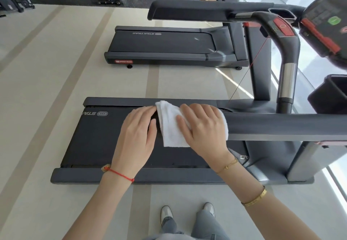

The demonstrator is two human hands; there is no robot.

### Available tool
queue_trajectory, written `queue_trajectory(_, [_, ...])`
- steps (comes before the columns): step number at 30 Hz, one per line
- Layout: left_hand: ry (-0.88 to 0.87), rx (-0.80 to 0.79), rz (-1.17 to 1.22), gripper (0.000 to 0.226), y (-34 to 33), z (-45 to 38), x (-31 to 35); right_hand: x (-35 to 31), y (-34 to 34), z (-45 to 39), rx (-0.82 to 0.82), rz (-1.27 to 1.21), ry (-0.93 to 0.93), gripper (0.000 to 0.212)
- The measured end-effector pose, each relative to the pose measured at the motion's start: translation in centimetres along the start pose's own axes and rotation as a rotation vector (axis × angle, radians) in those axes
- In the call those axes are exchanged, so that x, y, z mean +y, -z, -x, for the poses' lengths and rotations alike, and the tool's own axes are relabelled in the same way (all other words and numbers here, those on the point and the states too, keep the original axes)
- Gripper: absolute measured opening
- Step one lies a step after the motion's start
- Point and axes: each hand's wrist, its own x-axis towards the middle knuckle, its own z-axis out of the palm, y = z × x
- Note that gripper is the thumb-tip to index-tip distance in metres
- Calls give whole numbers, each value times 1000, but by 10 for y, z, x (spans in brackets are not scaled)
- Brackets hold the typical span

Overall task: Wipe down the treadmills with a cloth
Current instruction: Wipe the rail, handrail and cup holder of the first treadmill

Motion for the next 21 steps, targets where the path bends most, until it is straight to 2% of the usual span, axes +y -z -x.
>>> queue_trajectory(10, [-62,-17,-121,30,-39,-23,57,83,21,24,70,38,-39,28])
queue_trajectory(21, [-80,1,-120,30,-118,-41,165,210,56,63,65,42,-43,27])
